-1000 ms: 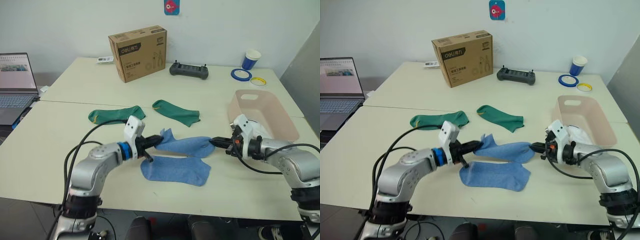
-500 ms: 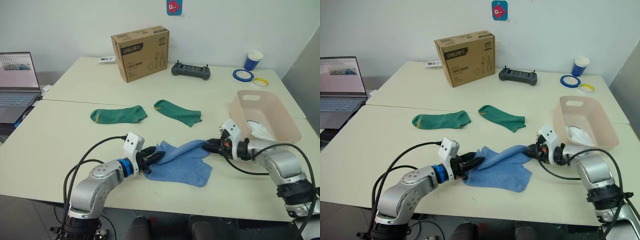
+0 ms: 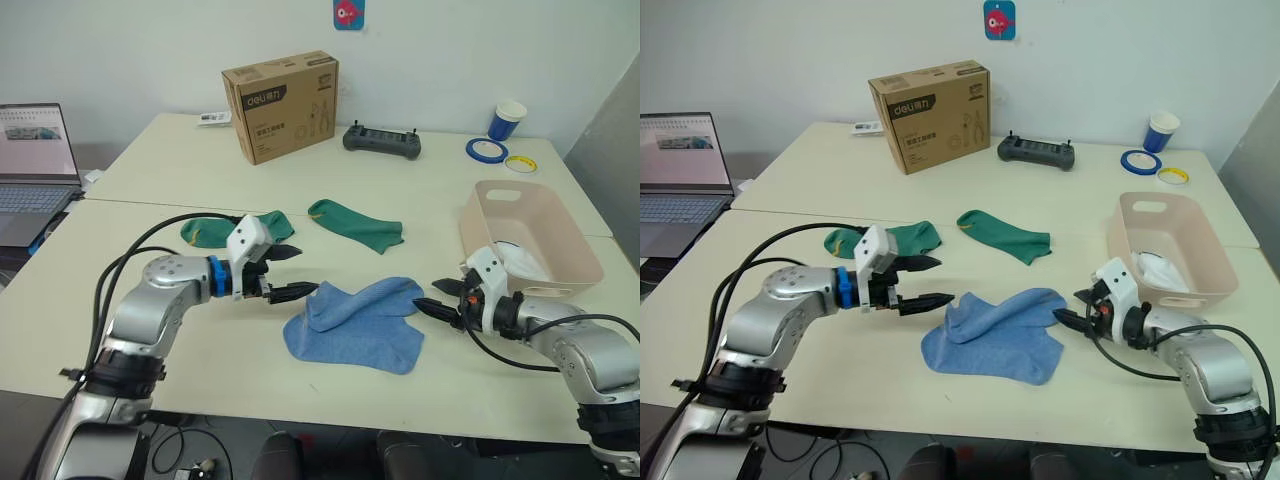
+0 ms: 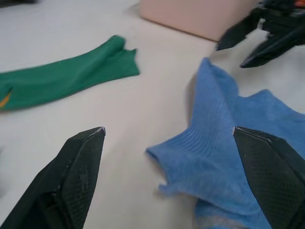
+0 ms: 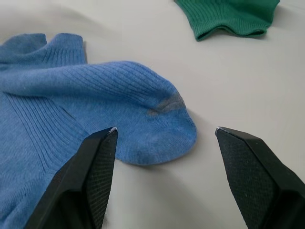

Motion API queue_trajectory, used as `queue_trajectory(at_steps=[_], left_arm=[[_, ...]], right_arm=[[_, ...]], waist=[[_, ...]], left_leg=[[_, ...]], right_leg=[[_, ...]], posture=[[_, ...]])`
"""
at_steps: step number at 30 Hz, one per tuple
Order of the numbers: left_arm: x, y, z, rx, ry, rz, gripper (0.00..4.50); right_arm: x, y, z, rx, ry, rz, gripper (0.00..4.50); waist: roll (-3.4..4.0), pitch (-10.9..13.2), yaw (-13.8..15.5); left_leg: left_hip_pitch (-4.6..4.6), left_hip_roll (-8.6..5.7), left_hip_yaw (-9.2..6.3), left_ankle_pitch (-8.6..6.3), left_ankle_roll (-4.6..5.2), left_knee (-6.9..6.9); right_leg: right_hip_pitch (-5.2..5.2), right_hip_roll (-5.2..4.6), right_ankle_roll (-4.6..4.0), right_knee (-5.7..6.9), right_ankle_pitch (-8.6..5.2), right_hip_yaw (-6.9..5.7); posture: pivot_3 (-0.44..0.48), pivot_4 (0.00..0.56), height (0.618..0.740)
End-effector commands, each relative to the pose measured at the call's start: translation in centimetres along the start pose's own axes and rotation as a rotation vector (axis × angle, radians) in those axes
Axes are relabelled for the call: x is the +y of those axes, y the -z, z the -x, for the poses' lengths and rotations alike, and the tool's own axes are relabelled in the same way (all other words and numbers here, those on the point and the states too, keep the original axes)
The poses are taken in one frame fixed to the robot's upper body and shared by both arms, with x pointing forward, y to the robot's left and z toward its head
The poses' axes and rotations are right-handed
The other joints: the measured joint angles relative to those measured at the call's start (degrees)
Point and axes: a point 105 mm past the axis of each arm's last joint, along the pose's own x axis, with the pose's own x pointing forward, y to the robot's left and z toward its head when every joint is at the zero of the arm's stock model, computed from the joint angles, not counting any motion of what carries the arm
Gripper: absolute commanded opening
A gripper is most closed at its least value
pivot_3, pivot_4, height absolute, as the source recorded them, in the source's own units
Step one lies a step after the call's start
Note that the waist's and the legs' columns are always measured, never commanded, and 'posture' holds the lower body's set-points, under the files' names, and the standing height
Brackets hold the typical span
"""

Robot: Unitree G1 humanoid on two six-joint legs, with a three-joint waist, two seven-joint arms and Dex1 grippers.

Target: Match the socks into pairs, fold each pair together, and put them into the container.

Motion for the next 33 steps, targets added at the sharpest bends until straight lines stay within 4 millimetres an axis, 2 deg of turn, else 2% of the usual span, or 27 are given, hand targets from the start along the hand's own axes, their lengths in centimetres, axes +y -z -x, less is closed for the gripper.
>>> queue_trajectory(at_steps=[1, 6, 9, 15, 18, 22, 25, 29, 33], left_arm=[[-0.2, -1.3, -2.3, -0.013, 0.097, -0.088, 4.46], [-0.8, -3.0, -7.2, -0.033, 0.214, -0.149, 4.46], [-1.5, -2.9, -10.0, -0.003, 0.289, -0.179, 4.46], [-1.8, -1.6, -13.5, 0.096, 0.326, -0.250, 4.46], [-1.5, -0.5, -14.1, 0.150, 0.321, -0.272, 4.46], [-0.7, -1.2, -14.2, 0.104, 0.272, -0.247, 3.58], [-0.4, -1.2, -14.0, 0.094, 0.258, -0.237, 2.62], [1.5, -1.8, -13.5, 0.048, 0.140, -0.179, 1.47], [3.0, -2.5, -12.5, -0.014, 0.056, -0.063, 0.12]], right_arm=[[0.1, 0.2, -0.1, 0.007, 0.022, 0.027, 3.51], [0.3, 0.2, -0.1, -0.006, 0.032, 0.017, 3.51], [0.0, 0.1, 0.8, -0.009, 0.055, 0.021, 3.51], [0.0, 0.1, 1.2, -0.022, 0.070, 0.010, 3.51], [0.0, 0.0, 1.2, -0.024, 0.072, 0.014, 3.51], [0.2, 0.1, 1.5, -0.012, 0.075, 0.052, 3.51], [0.4, 0.0, 1.6, -0.019, 0.069, 0.050, 3.51], [0.3, -0.4, 1.2, -0.029, 0.071, 0.063, 3.51], [1.9, -1.4, 0.2, -0.056, 0.010, 0.081, 3.51]], waist=[[0.00, 0.0, 0.0], [0.00, 0.0, 0.2], [-0.01, 0.0, 0.0], [-0.01, 0.0, -0.5], [-0.01, 0.0, -0.5], [-0.02, 0.0, -0.7], [-0.02, 0.0, -0.6], [-0.02, 0.0, -0.7], [-0.02, 0.0, -0.8]], left_leg=[[-0.01, 0.01, -0.01, 0.00, 0.00, 0.00], [-0.08, -0.03, -0.06, 0.00, 0.00, 0.07], [-0.09, -0.04, -0.04, 0.00, 0.01, 0.06], [-0.07, 0.00, -0.17, -0.01, 0.03, 0.02], [-0.08, -0.02, -0.15, -0.01, 0.03, 0.04], [-0.08, -0.01, -0.15, -0.01, 0.03, 0.01], [-0.12, -0.01, -0.17, -0.01, 0.03, 0.01], [-0.11, -0.02, -0.15, -0.01, 0.03, 0.04], [-0.10, -0.01, -0.17, -0.01, 0.03, 0.03]], right_leg=[[-0.01, 0.01, -0.01, 0.00, 0.00, -0.01], [0.00, 0.03, 0.01, 0.02, 0.00, -0.04], [0.00, 0.03, 0.03, 0.00, 0.01, 0.01], [-0.03, 0.16, 0.03, 0.04, 0.00, -0.02], [-0.02, 0.15, 0.03, 0.02, 0.01, 0.02], [-0.04, 0.15, 0.03, 0.02, 0.01, 0.03], [-0.04, 0.15, 0.03, 0.02, 0.00, -0.01], [-0.04, 0.14, 0.04, 0.03, 0.01, 0.02], [-0.04, 0.14, 0.04, 0.05, 0.01, -0.01]], posture=[[0.000, 0.150, 0.740], [0.000, 0.150, 0.740], [0.000, 0.150, 0.740], [0.000, 0.150, 0.740], [0.000, 0.150, 0.740], [0.000, 0.150, 0.740], [0.000, 0.150, 0.740], [0.000, 0.150, 0.740], [0.000, 0.150, 0.740]])
